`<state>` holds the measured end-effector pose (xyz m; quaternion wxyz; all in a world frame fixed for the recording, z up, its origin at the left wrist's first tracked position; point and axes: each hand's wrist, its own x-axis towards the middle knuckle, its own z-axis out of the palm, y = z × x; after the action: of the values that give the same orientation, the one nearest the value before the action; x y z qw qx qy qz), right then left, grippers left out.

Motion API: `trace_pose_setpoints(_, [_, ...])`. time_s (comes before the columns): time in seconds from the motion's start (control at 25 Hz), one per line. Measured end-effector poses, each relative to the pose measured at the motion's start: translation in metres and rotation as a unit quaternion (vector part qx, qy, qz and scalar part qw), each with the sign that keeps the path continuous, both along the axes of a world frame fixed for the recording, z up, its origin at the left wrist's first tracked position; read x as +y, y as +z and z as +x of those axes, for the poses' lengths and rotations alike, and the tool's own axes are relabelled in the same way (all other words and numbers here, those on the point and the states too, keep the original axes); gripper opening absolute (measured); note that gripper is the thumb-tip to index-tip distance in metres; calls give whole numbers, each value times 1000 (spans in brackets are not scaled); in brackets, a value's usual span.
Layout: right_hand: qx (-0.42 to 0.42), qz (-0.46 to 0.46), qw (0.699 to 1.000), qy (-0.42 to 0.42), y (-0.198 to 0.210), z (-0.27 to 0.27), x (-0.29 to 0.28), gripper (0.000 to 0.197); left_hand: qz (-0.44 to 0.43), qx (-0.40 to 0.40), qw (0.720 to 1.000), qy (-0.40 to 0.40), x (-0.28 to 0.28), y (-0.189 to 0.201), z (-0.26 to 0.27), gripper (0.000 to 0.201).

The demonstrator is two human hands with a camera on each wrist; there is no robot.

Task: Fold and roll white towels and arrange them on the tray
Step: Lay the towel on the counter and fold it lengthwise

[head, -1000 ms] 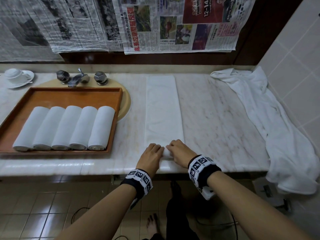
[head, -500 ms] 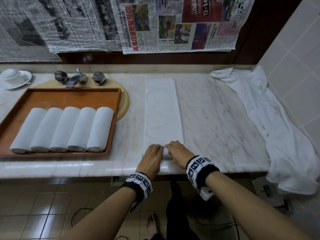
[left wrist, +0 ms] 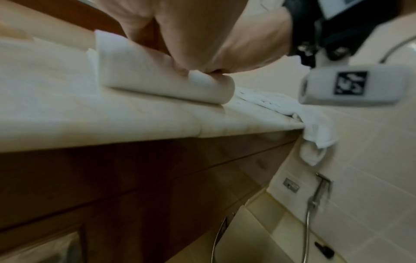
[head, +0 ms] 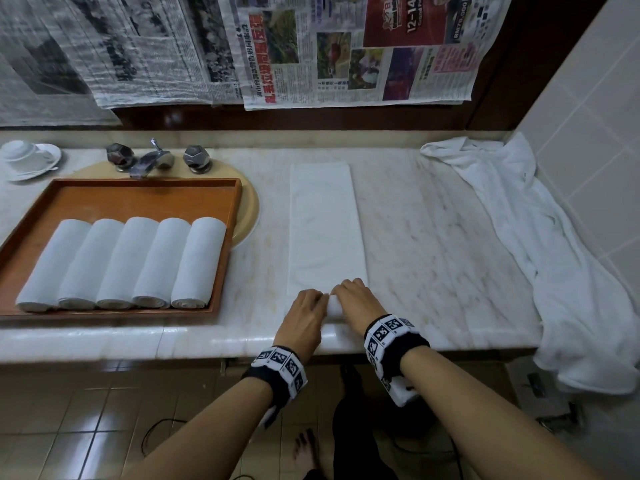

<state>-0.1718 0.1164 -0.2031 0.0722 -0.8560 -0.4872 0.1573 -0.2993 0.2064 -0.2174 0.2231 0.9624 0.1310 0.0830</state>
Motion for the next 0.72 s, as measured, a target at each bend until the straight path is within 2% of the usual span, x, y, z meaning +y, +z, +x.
trace_pose_setpoints(0.08, [-51,58,997,-23,0,-9,-4,31,-12,-4,1000,-4,9,-4,3,40])
trace_pose_setpoints(0.16, [-92,91,991,-17,-8,-22,-14,29,-20,42,999,-5,22,3,18,32])
trace_pose_setpoints(0.32, [-119,98,987,34,-16,-27,-22,56,14,115,993,-3,26,13,39,36])
trace_pose_setpoints(0.36, [-107,99,989,30,-14,-22,-19,58,24,107,994,4,24,16,37,38])
trace_pose_setpoints(0.48, [4,82,997,6,-3,-8,-11,57,63,24,998,9,13,13,18,49])
trace_pose_setpoints(0.6, [62,50,996,28,4,3,-12,48,48,-32,998,-6,8,1,0,55])
trace_pose_setpoints(0.68, [47,31,998,36,4,1,-14,48,32,-27,999,-12,8,-2,-1,53])
trace_pose_setpoints(0.72, [9,24,999,39,1,-4,-14,52,26,-19,999,-10,11,-4,1,52])
